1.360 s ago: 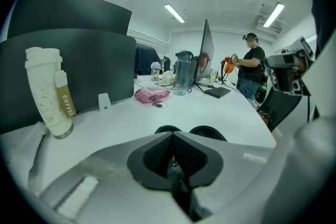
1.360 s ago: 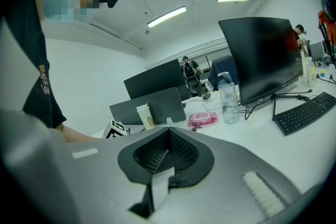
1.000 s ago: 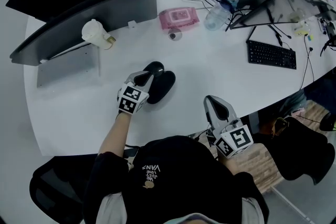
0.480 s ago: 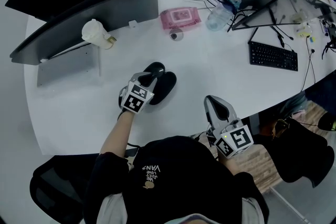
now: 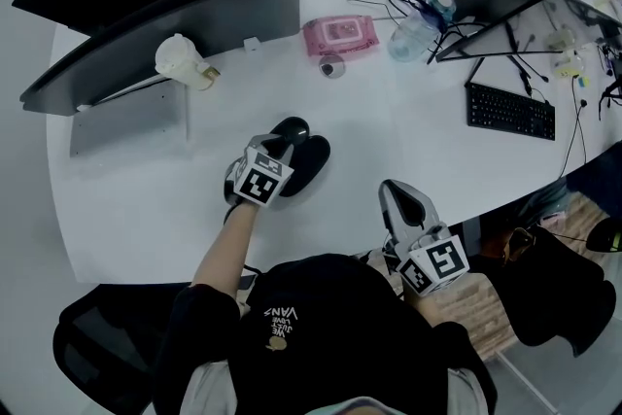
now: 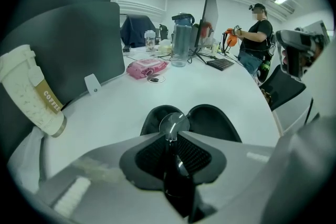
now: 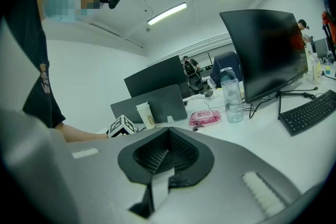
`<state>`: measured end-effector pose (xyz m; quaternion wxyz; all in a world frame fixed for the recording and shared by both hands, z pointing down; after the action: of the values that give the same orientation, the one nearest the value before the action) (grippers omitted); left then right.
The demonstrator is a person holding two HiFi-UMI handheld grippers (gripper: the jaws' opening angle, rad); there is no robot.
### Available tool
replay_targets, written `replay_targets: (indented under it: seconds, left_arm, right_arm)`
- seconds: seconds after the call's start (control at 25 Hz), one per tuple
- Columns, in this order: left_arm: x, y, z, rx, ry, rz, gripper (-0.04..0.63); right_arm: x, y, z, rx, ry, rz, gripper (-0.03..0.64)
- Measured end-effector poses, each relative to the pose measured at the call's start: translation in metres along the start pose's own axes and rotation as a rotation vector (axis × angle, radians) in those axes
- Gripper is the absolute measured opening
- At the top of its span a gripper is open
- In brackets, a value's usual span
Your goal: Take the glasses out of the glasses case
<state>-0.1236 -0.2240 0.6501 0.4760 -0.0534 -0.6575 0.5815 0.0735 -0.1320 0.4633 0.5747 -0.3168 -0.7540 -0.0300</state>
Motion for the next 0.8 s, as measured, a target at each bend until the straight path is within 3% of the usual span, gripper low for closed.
replay_targets:
  seconds: [0.24, 0.36, 0.4, 0.8]
  left_arm:
    - [0.0028, 0.0012, 0.0045, 0.017, 0.052, 0.032, 0.057]
    - [0.0014, 0.0006, 0.0063, 0.005, 0.059, 0.024, 0.048]
    - [0.0008, 0.0007, 0.0073, -0.001, 0.062, 0.019, 0.011]
    - [-0.0010, 0.0066, 0.0078, -0.005, 0.093, -0.005, 0.011]
  right_arm:
    - [-0.0013, -0.0025, -0.0028, -0.003, -0.001, 0.000, 0.002]
    - [-0.0017, -0.0034, -0.0038, -0.009, -0.002, -0.001, 0.002]
    - [-0.0018, -0.0036, -0.0040, -0.011, -0.002, -0.001, 0.002]
    - [-0.0020, -0.0039, -0.0040, -0.025, 0.002, 0.001, 0.002]
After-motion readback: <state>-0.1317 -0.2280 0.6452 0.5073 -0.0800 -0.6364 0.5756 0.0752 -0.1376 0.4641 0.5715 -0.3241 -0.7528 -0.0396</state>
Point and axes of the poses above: the fingertips, and each gripper's own axes: y backward along the fingers, z to its left, x out of its underside, the point moved 3 cm from there along y, backward along the fingers, and after that the axes turned 1 degree about x, right-handed, at the moved point
